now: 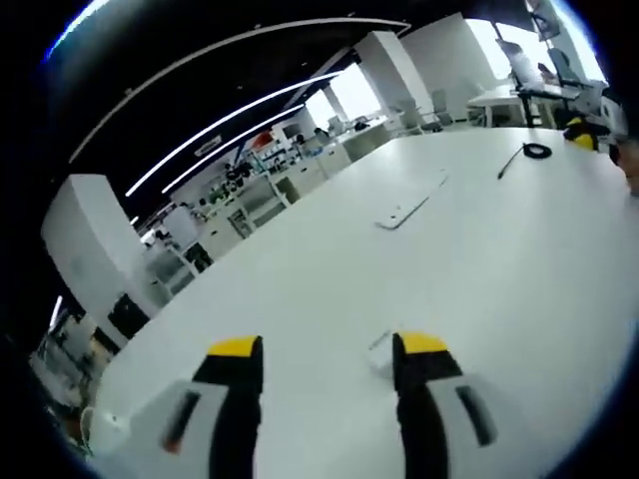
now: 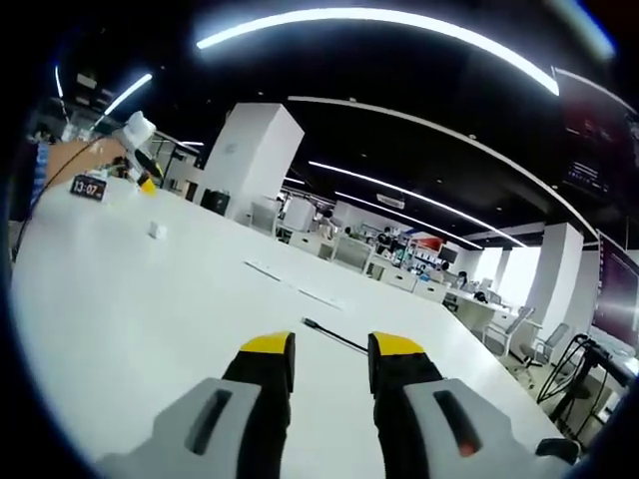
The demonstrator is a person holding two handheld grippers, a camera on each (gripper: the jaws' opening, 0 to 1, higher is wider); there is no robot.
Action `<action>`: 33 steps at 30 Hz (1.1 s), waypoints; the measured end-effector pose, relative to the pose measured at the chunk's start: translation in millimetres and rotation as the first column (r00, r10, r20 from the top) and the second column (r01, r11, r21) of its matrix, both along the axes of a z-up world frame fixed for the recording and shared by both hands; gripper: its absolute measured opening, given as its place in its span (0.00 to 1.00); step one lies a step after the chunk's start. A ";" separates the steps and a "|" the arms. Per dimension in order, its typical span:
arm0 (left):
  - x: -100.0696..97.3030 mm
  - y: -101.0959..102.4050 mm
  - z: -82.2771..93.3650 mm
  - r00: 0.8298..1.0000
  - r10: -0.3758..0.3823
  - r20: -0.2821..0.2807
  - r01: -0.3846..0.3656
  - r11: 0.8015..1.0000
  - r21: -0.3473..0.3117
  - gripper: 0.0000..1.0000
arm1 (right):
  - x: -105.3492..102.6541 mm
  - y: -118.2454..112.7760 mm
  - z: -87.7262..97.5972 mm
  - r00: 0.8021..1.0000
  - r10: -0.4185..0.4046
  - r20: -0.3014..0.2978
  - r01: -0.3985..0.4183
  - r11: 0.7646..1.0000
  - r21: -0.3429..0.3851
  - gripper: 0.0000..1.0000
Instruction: Plug the desk Type‑C cable into the charger adapter.
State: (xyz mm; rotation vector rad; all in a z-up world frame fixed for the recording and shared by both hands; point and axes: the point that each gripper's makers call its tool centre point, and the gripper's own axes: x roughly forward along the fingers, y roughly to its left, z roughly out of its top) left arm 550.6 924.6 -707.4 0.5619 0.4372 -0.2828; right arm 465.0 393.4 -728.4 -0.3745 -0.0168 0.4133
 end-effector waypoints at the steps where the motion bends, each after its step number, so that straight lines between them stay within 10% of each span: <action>1: 2.8 -3.3 -5.7 0.999 -0.028 -0.031 0.028 0.999 0.018 0.49 | 0.0 -0.2 -0.3 1.000 -0.001 -0.001 0.001 1.000 -0.002 0.30; 9: 20.5 -19.2 -32.3 0.984 -0.100 -0.150 0.114 0.989 0.089 0.46 | 0.7 -2.0 -1.2 1.000 -0.012 -0.001 0.012 1.000 -0.011 0.30; 17: 18.9 -42.7 -74.9 0.897 -0.240 -0.370 0.308 0.942 0.135 0.44 | 0.6 -1.3 -1.2 1.000 -0.013 0.003 0.013 1.000 -0.022 0.30; 33: 20.7 -42.5 -109.6 0.800 -0.308 -0.514 0.417 0.902 0.108 0.32 | 2.1 -1.7 -2.5 1.000 -0.018 -0.001 0.018 0.999 -0.035 0.29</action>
